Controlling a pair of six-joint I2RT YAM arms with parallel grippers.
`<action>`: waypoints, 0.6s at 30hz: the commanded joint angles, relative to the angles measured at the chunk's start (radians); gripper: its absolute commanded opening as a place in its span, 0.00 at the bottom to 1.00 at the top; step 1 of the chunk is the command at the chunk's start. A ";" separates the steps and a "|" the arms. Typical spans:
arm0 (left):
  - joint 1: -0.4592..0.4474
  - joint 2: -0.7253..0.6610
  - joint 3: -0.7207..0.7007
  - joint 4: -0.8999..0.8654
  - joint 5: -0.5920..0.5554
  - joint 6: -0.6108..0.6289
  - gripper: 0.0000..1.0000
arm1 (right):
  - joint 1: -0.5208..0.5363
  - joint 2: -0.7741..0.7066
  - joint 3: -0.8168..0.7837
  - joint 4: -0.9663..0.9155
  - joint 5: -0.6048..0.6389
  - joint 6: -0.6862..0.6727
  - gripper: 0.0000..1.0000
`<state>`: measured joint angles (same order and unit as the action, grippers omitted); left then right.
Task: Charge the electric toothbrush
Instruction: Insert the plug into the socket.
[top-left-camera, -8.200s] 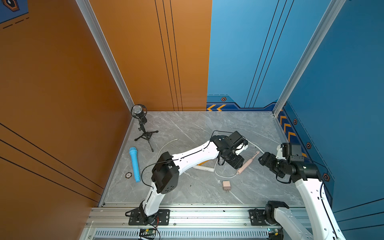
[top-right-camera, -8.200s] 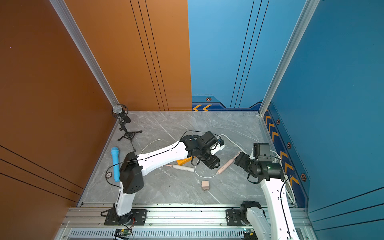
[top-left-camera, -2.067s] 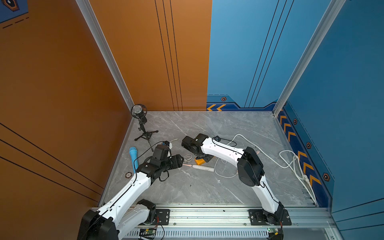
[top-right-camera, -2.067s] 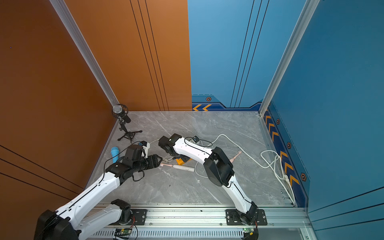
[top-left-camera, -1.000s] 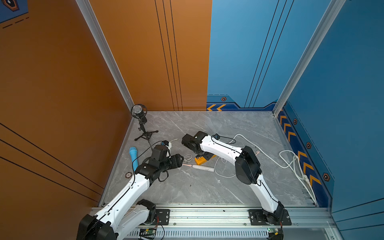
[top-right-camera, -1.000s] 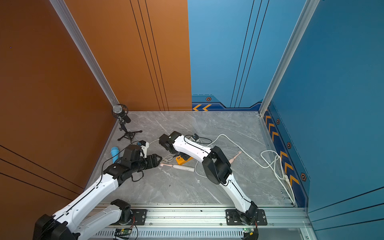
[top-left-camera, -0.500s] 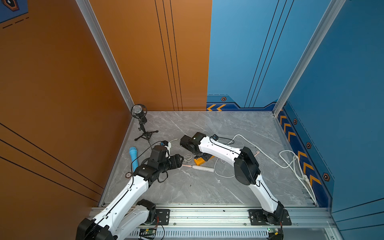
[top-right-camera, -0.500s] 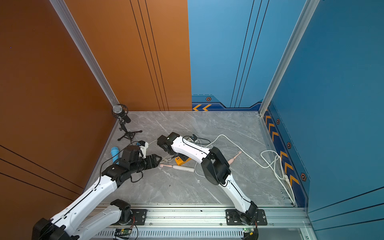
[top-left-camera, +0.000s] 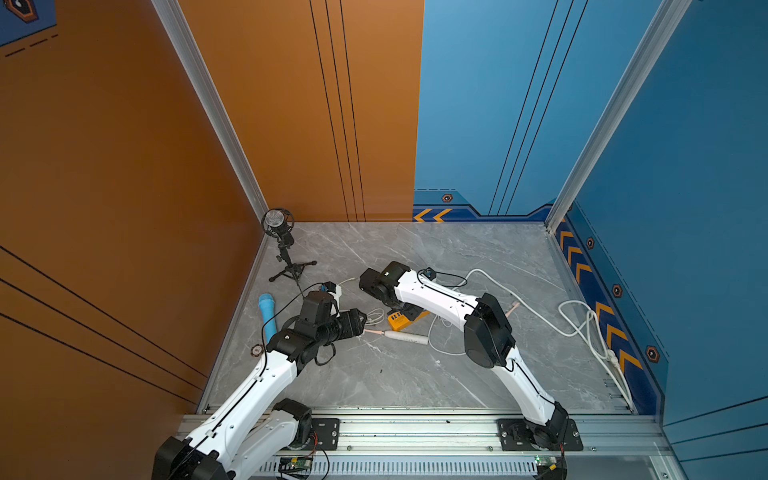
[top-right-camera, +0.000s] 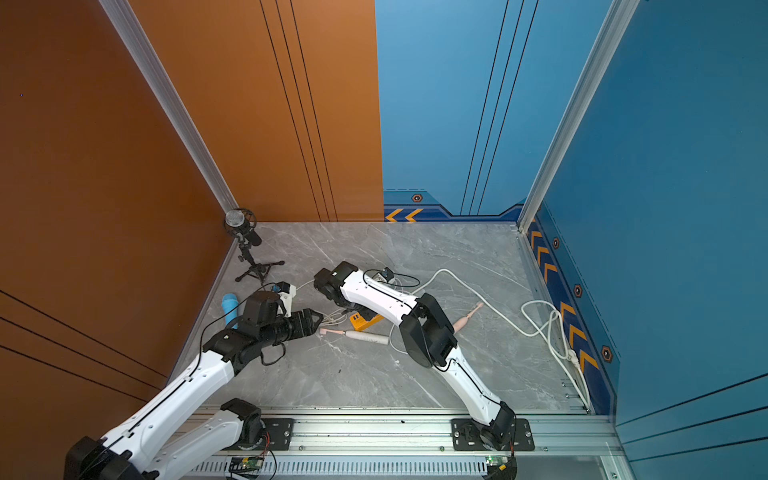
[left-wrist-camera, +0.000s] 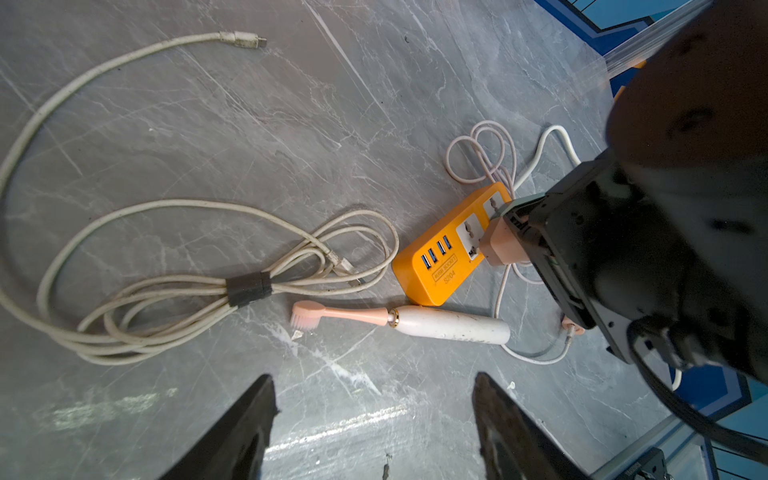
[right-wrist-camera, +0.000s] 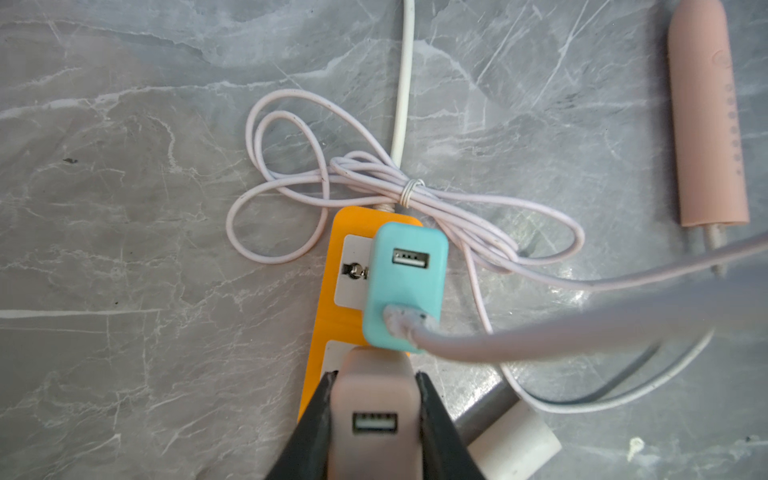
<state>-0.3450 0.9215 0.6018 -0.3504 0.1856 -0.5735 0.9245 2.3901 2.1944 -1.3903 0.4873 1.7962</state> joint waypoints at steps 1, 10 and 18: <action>0.013 -0.006 -0.013 -0.019 0.018 -0.004 0.76 | -0.030 0.118 0.010 0.013 -0.090 0.017 0.12; 0.012 -0.001 -0.005 -0.019 0.032 -0.006 0.76 | -0.030 0.123 0.056 0.001 -0.093 0.061 0.12; 0.012 0.000 -0.007 -0.019 0.045 -0.004 0.76 | -0.023 0.136 0.027 -0.050 -0.054 -0.025 0.12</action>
<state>-0.3405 0.9218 0.6018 -0.3519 0.1997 -0.5770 0.9161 2.4569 2.2704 -1.4300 0.4606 1.8122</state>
